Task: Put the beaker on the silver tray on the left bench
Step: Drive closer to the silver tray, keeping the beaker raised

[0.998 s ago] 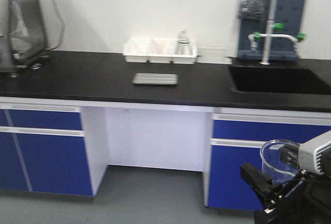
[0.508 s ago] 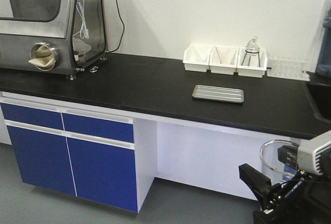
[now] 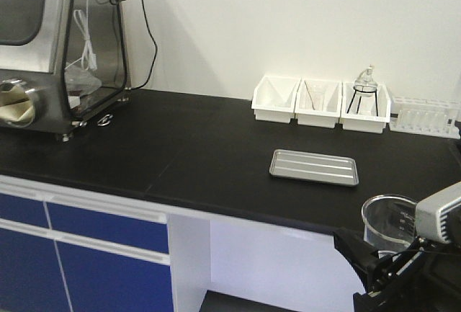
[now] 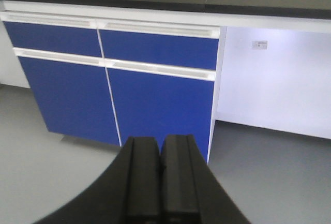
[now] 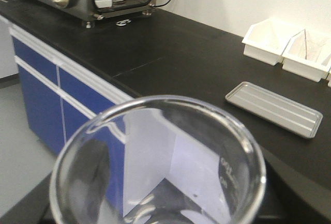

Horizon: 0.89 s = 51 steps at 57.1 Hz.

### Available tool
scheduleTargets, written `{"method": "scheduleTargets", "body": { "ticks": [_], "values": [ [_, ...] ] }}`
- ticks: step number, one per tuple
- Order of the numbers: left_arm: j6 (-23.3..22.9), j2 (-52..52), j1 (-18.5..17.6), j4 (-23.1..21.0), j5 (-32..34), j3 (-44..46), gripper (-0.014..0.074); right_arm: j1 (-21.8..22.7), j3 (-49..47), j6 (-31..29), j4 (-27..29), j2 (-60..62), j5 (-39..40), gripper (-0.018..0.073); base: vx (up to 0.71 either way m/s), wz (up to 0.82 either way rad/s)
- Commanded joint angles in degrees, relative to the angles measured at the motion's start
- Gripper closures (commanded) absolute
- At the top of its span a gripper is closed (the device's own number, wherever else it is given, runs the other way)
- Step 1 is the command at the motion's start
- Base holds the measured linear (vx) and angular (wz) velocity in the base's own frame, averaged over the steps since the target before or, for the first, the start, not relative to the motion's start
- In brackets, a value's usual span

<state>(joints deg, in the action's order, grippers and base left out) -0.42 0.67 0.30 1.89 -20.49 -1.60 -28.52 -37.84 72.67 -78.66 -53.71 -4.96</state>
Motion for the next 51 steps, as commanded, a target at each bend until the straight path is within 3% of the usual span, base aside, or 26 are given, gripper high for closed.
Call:
{"method": "scheduleTargets", "body": {
  "ticks": [1,51],
  "values": [
    [-0.2,0.9,-0.4,-0.1,4.5,-1.6,0.0595,0.2,-1.7,-0.1,-0.6,0.8,0.5,0.0567,0.47,-0.08],
    [-0.2,0.9,-0.4,-0.1,4.5,-1.6,0.0595,0.2,-1.7,-0.1,-0.6,0.8,0.4,0.0567,0.44,-0.2]
  ]
}}
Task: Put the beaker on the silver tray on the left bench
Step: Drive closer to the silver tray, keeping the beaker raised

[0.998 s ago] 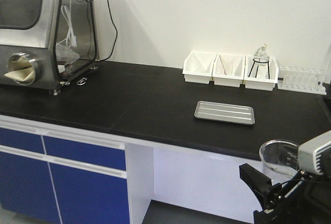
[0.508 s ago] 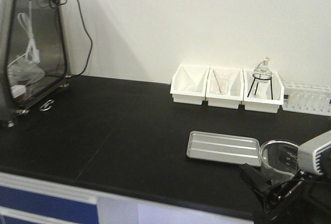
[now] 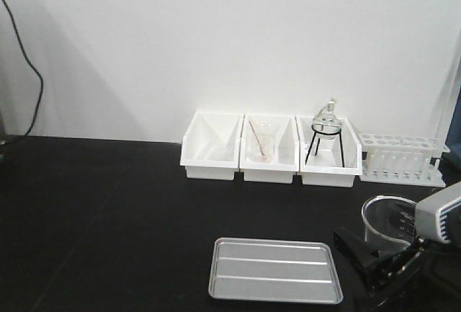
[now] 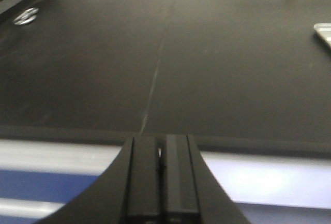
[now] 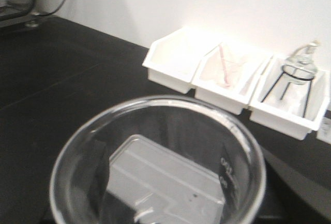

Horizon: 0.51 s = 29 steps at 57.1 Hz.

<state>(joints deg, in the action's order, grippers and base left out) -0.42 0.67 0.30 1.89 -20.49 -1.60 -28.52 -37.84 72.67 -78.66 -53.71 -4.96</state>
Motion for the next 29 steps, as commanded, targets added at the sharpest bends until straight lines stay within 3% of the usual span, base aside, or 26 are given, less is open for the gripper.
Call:
{"method": "scheduleTargets", "body": {
  "ticks": [1,29],
  "values": [
    [-0.2,0.9,-0.4,-0.1,4.5,-1.6,0.0595,0.2,-1.7,-0.1,-0.6,0.8,0.4,0.0567,0.37,-0.28],
    [-0.2,0.9,-0.4,-0.1,4.5,-1.6,0.0595,0.2,-1.7,-0.1,-0.6,0.8,0.4,0.0567,0.25,-0.16]
  ]
}}
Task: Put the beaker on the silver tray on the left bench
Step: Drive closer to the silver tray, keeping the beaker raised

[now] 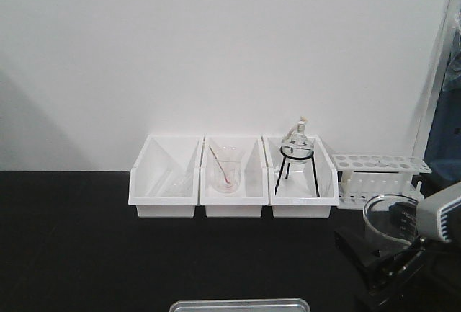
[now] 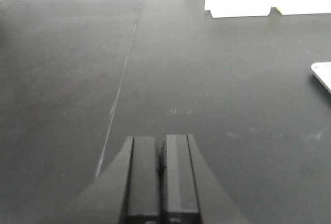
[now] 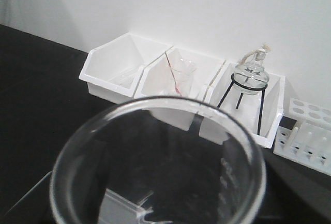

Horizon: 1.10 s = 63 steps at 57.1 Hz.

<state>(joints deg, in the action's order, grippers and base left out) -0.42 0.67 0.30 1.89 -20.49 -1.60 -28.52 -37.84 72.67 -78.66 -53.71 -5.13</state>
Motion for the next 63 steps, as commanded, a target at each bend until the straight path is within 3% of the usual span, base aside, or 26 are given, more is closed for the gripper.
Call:
{"method": "scheduleTargets", "body": {
  "ticks": [1,63],
  "values": [
    [-0.2,0.9,-0.4,-0.1,4.5,-1.6,0.0595,0.2,-1.7,-0.1,-0.6,0.8,0.6,0.0567,0.11,-0.05],
    [-0.2,0.9,-0.4,-0.1,4.5,-1.6,0.0595,0.2,-1.7,0.0,-0.4,-0.9,1.4,0.0566,0.01,0.0]
  ]
}}
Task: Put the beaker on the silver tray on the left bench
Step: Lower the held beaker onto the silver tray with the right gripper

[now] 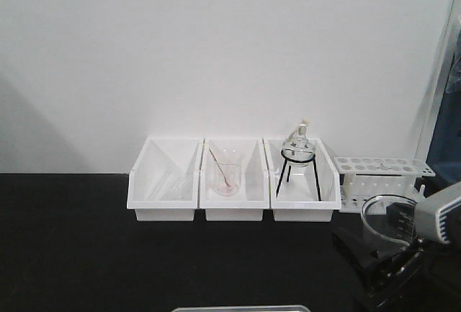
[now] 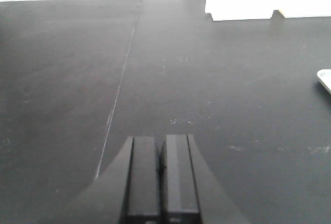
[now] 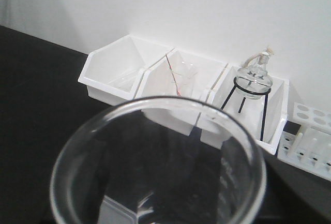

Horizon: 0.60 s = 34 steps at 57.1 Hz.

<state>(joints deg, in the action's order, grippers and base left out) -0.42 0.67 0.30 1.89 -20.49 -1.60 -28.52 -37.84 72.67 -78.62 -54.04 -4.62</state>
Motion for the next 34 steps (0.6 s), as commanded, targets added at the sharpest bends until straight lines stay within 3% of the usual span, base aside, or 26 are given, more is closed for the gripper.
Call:
{"method": "scheduleTargets", "body": {
  "ticks": [1,7,15,18,24,28,34],
  "values": [
    [-0.2,0.9,-0.4,-0.1,4.5,-1.6,0.0595,0.2,-1.7,0.0,-0.4,-1.0,0.9,0.0566,0.0,0.0],
    [-0.2,0.9,-0.4,-0.1,4.5,-1.6,0.0595,0.2,-1.2,0.0,-0.5,-6.4,4.2,0.0564,0.0,0.0],
    [-0.2,0.9,-0.4,-0.1,4.5,-1.6,0.0595,0.2,-0.4,-0.9,-1.0,-16.7,19.3,0.0564,0.0,0.0],
    [-0.2,0.9,-0.4,-0.1,4.5,-1.6,0.0595,0.2,-0.4,-3.3,-1.1,-20.0,25.1,0.0563,0.0,0.0],
    [-0.2,0.9,-0.4,-0.1,4.5,-1.6,0.0595,0.2,-0.4,-14.6,0.9,-28.3,36.5,0.0563,0.0,0.0],
    [-0.2,0.9,-0.4,-0.1,4.5,-1.6,0.0595,0.2,-0.4,-21.0,6.6,-32.9,41.3,0.0563,0.0,0.0],
    [-0.2,0.9,-0.4,-0.1,4.5,-1.6,0.0595,0.2,-0.4,-30.0,19.7,-38.3,47.2,0.0563,0.0,0.0]
  ]
}}
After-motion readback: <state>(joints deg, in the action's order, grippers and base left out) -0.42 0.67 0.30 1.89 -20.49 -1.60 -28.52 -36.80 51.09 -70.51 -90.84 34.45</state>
